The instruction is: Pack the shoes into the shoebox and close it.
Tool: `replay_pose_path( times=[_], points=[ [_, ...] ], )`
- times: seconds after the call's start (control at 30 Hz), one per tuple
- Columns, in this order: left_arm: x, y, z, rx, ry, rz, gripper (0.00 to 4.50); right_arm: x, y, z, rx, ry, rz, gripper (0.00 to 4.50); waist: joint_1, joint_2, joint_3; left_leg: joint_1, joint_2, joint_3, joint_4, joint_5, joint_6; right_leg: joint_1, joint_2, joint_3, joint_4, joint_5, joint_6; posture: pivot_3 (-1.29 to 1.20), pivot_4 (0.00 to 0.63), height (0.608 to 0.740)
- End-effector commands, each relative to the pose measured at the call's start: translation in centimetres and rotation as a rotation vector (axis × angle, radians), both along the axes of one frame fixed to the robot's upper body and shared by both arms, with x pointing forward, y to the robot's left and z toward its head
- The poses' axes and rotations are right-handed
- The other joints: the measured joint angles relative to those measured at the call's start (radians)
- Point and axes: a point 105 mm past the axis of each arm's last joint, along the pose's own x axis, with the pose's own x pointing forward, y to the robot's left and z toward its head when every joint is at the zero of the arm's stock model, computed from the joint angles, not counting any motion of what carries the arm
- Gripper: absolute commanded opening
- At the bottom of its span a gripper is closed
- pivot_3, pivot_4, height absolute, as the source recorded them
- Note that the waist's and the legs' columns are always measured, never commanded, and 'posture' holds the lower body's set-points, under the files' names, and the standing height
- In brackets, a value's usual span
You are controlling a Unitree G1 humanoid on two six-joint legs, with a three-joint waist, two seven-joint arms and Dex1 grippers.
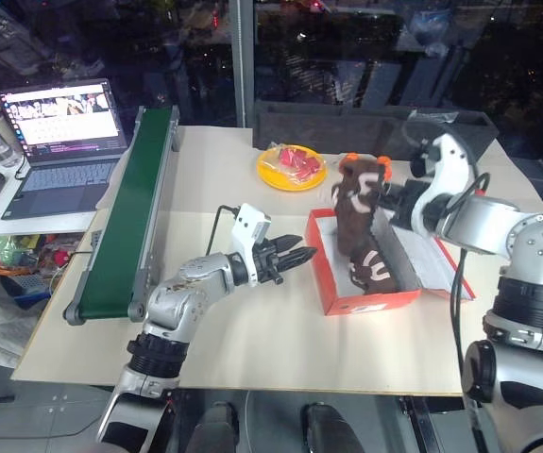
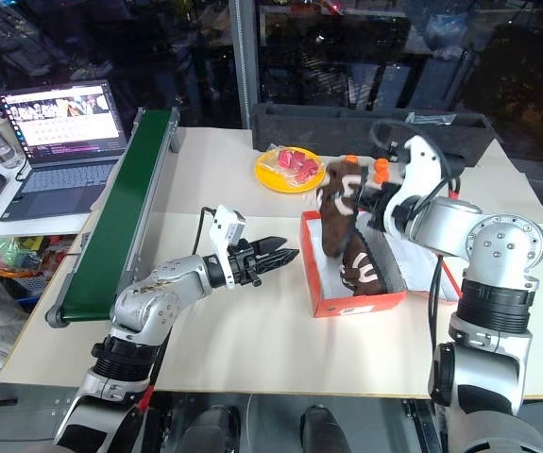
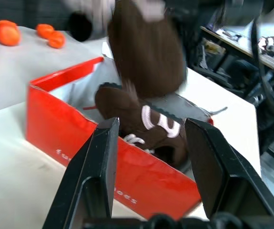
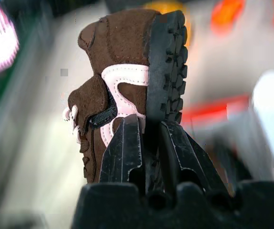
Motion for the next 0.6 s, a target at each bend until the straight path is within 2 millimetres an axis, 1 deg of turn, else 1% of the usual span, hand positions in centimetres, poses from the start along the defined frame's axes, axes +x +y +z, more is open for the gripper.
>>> replay_pose_path(
  times=[0.03,0.23,0.43,0.53,0.6],
  points=[
    [-0.7,-0.4,1.3,-0.019,-0.065,-0.021,2.33,-0.4,-0.8,-1.6,-0.098,0.052,0.018,0.13,0.001,0.000,0.000,0.000,0.000,0.000,0.000,0.000,0.000,0.000,0.000,0.000,0.000,0.000,0.000,0.00,0.150,0.699],
    [-1.0,-0.3,1.2,-0.028,-0.060,-0.009,2.33,0.2,-0.8,-4.9,-0.177,0.111,0.039,0.13,0.001,0.000,0.000,0.000,0.000,0.000,0.000,0.000,0.000,0.001,0.000,0.000,0.000,0.000,0.000,0.00,0.150,0.699],
    [-1.2,-0.4,0.9,-0.032,-0.044,-0.012,2.33,1.2,1.2,-7.8,-0.262,0.150,0.122,0.13,0.003,0.000,-0.001,0.006,0.000,0.000,0.000,0.000,0.000,0.005,0.000,0.000,0.000,0.000,0.000,0.00,0.150,0.699],
    [-1.3,-0.7,0.6,-0.013,-0.051,-0.029,2.33,1.5,2.3,-10.4,-0.346,0.186,0.179,0.13,0.004,0.000,-0.002,0.006,0.000,0.000,0.000,0.000,0.000,0.006,0.000,0.000,0.000,0.000,0.000,0.00,0.150,0.699],
    [-1.3,-0.8,0.4,-0.002,-0.055,-0.039,2.33,1.5,2.6,-11.7,-0.330,0.227,0.193,0.13,0.003,-0.001,-0.003,0.007,0.000,0.000,0.000,0.000,0.000,0.006,0.000,0.000,0.000,0.000,0.000,0.00,0.150,0.699]
  ],
)
